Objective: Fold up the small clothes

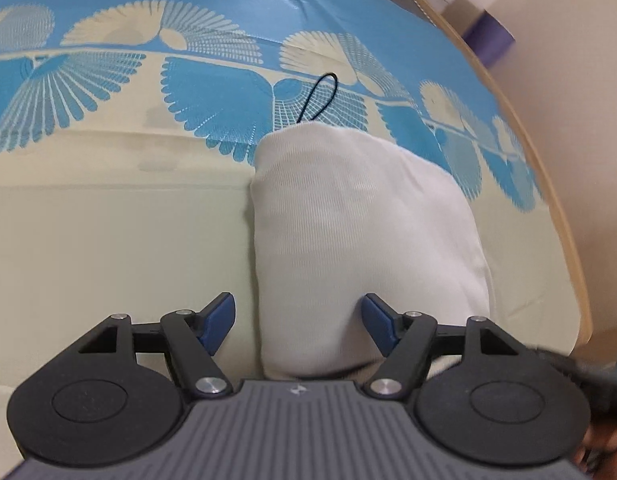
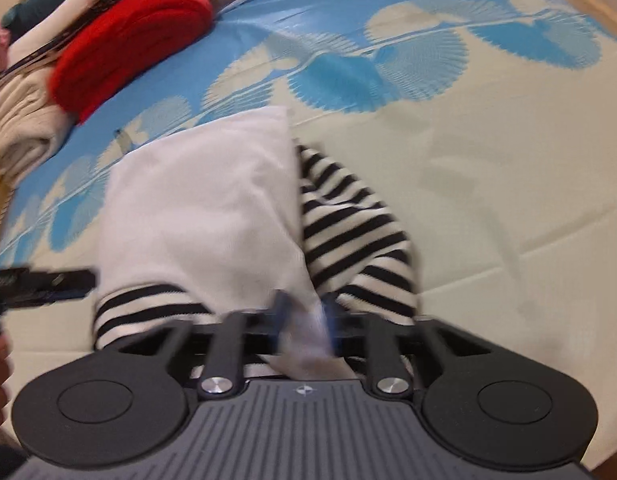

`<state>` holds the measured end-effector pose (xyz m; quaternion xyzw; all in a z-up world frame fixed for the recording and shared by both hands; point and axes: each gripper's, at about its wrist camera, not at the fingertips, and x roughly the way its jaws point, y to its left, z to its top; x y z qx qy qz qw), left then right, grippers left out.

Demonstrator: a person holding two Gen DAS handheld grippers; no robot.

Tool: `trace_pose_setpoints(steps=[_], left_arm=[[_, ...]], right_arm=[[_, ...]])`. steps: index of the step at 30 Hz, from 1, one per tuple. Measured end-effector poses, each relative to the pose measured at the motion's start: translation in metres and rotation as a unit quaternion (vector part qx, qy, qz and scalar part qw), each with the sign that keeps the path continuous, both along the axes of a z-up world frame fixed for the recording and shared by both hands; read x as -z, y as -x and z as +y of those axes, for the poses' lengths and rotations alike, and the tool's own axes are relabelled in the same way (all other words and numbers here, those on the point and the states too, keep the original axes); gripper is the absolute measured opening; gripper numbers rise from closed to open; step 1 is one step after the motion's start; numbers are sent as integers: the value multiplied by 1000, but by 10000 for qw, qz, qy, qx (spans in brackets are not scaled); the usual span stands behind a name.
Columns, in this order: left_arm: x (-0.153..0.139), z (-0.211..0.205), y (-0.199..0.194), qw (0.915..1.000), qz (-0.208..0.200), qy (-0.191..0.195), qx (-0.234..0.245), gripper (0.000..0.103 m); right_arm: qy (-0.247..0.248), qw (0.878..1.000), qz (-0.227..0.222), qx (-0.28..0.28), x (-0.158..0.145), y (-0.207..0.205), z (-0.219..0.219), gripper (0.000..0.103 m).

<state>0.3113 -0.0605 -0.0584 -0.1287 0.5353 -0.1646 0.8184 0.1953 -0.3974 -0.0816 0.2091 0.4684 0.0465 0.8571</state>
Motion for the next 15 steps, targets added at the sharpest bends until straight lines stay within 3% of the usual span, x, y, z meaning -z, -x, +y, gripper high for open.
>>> trace_pose_setpoints(steps=[2,4,7,11,13,15], left_arm=[[5,1,-9,9996,89,214,-180,79],[14,3,-17,9981,228,472,-311,82],[29,3,-28,9953,432,768,-396,84],[46,1,-35,9917,650,1006,-479,86],[51,1,-36,9894,692,1173,-497,79],[48,0,-36,9912,594,1126,-375,61]], right_arm=[[154,9996,-140,-193,-4,0,8,1],[470,9988,-150,-53,-7,2,6,1],[196,9985,72,508,-5,2,-16,0],[484,9976,255,421,-1,0,-10,0],[516,9971,426,374,4,-1,-6,1],[476,9968,508,381,7,-4,-4,2]])
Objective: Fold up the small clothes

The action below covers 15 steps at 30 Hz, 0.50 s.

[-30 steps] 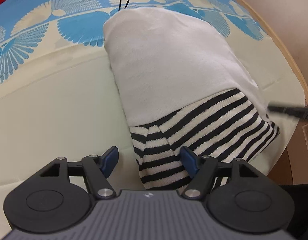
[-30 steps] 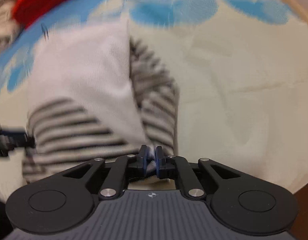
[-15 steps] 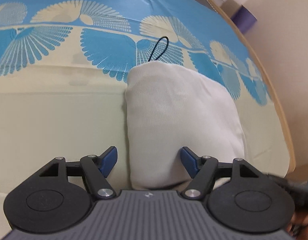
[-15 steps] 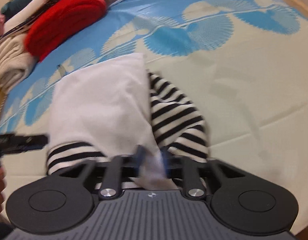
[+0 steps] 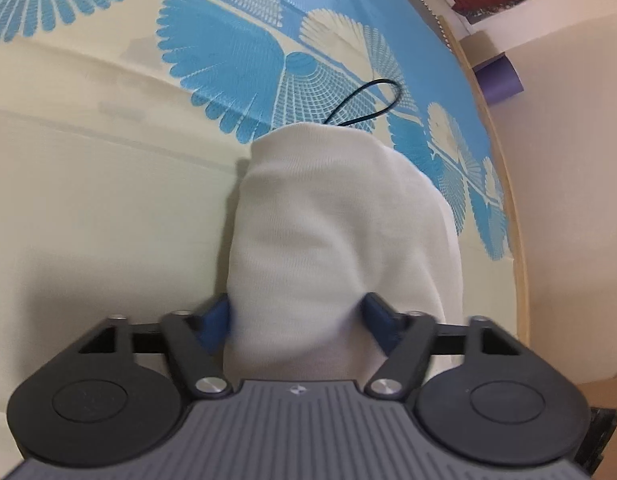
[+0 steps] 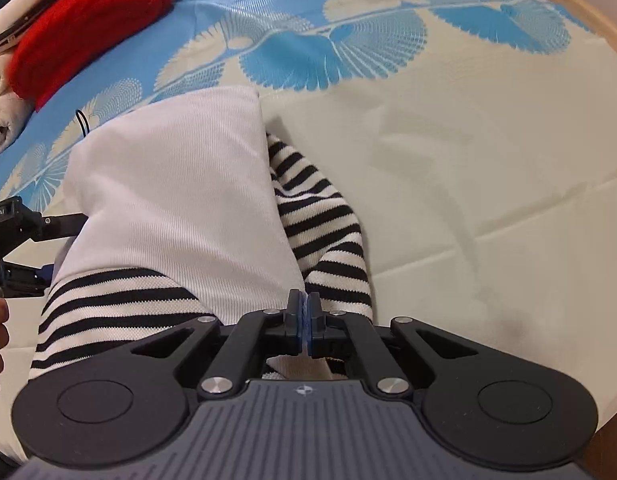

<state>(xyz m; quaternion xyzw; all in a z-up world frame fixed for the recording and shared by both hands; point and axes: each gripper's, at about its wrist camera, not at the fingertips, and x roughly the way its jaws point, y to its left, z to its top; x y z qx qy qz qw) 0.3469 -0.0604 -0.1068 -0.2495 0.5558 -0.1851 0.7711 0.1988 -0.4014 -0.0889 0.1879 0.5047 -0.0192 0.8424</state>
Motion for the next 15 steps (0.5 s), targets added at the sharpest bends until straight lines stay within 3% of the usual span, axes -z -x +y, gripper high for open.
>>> trace_pose_setpoints(steps=[1,2,6,10,15], left_arm=[[-3,-1,0,9998,-106,-83,110,48],[-9,-2,1,9994,-221,-163,219,38],[-37,8,6,9979,-556,-101,319,32],[-64,33,9,9934,-980,-488,336,32],[-78,95,3,9910,-1030,-833,-190,32]], right_arm=[[-23,10000,9,15,1,-2,1,2],[-15,10000,9,68,1,-2,2,9],[-51,9996,50,288,3,-6,3,38],[-395,9988,73,284,3,-13,14,39],[-671,9973,12,-310,-2,-27,58,39]])
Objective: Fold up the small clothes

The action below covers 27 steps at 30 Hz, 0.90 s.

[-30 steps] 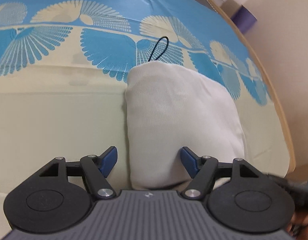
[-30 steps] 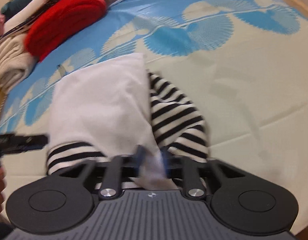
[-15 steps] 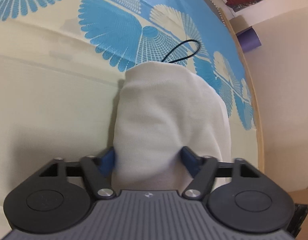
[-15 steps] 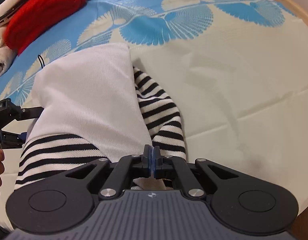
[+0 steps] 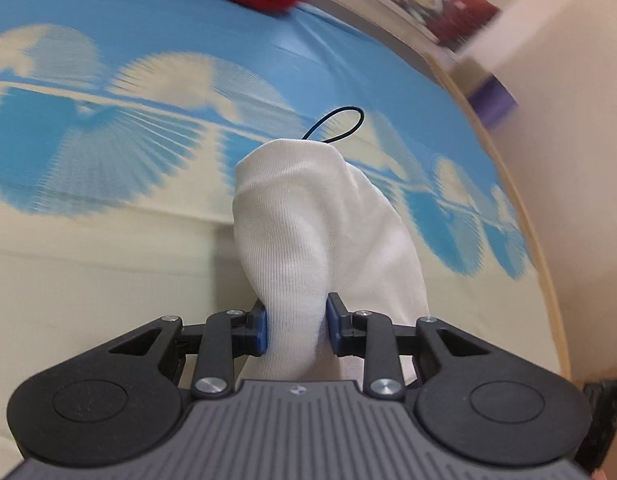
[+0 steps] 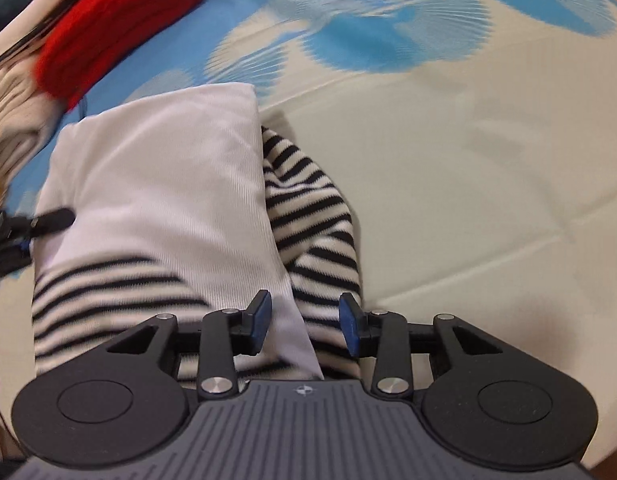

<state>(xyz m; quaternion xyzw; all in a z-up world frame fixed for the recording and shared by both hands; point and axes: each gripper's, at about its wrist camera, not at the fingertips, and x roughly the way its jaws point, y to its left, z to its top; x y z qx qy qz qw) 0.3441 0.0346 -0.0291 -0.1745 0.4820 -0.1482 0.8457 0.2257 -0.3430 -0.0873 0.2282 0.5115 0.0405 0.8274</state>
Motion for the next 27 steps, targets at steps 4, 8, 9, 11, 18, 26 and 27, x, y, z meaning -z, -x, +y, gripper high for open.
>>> trace_pose_setpoints(steps=[4,8,9,11,18,26,27], left_arm=[[-11,37,-5,9987,-106,-458,-183,43],[-19,67,-1,9962,-238,-696,-473,46],[-23,69,3,9962,-309,-700,-405,47],[-32,72,11,9959,-439,-726,-313,48],[-15,46,44,9922,209,-987,728,48],[18,33,67,9725,187,-1832,1428,61],[14,39,66,9765,263,-1733,1251,62]], right_arm=[[-164,9989,4,-438,-1,-14,42,39],[-179,9959,22,-884,-1,-24,82,39],[-147,9952,12,-966,-2,-25,89,39],[-147,9940,-12,-1081,-4,-26,98,39],[-65,9935,-47,-1136,-8,-24,102,3],[112,9928,177,-1180,-9,-8,90,2],[114,9926,154,-1196,-10,-8,91,2]])
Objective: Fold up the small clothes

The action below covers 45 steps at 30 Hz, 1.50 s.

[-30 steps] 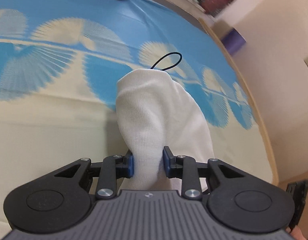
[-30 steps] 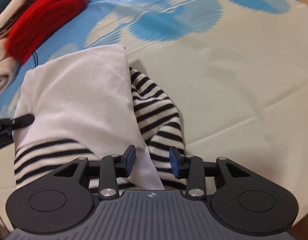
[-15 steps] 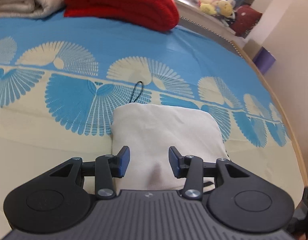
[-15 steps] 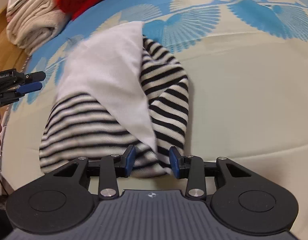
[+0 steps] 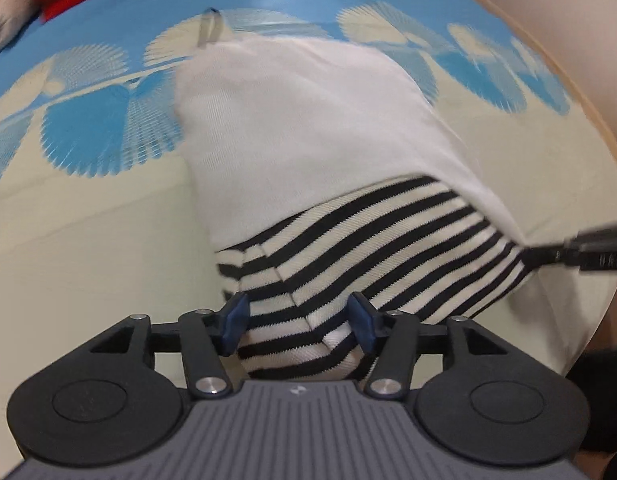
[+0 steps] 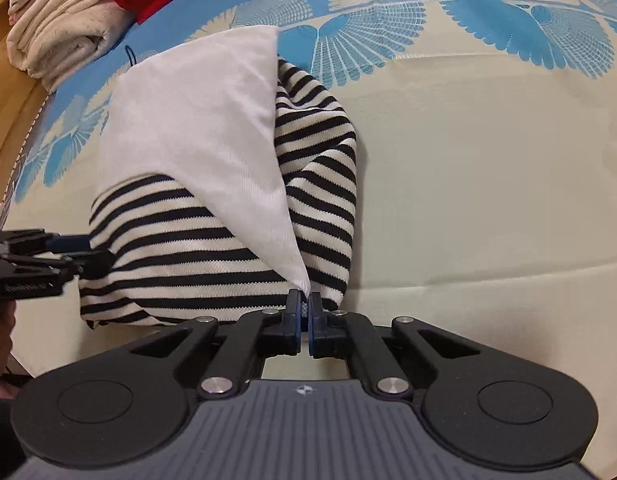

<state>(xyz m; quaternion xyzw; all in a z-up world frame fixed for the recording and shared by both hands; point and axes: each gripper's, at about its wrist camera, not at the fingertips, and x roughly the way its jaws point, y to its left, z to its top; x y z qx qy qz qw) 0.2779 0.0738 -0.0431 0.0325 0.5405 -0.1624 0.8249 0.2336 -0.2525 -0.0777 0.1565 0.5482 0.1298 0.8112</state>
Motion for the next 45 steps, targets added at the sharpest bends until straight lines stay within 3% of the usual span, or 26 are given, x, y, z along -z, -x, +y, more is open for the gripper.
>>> trace_pose_setpoints(steps=[4,5,6,8,9,13,14,17,20,26,29,35,40,45], left_arm=[[-2,20,-3,9979,260,323,-496,67],[1,19,-2,9972,372,335,-551,70],[7,21,-3,9964,458,360,-615,72],[13,23,-6,9954,504,432,-685,75],[15,26,-8,9944,548,527,-729,75],[23,30,-16,9895,723,861,-910,68],[24,28,-16,9898,710,893,-855,65],[21,24,-16,9928,588,811,-654,56],[17,23,-16,9935,568,806,-569,47],[12,24,-15,9949,524,718,-482,44],[8,25,-15,9963,467,580,-424,48],[-19,24,-2,9993,-25,365,-88,47],[6,11,15,9990,9,-261,361,47],[-12,5,31,9975,-264,-599,284,48]], right_arm=[[-181,9991,-363,112,-14,-3,0,7],[-217,9987,-433,186,-17,-5,-1,18],[-266,9981,-489,251,-19,-8,-1,38],[-255,9976,-525,365,-17,-14,0,61],[-171,9982,-465,334,-13,-18,2,62],[132,9997,-51,178,6,-29,16,59],[141,9998,7,137,8,-30,20,53],[146,9999,22,-58,12,-31,32,22],[270,9996,-15,-119,10,-29,38,14],[89,9999,15,-125,5,-24,36,11],[36,9998,8,-183,2,-21,38,11],[16,9999,4,-168,-1,-19,36,12],[139,9998,-56,-97,-3,-16,31,12],[321,9995,19,-18,-2,-13,27,12]])
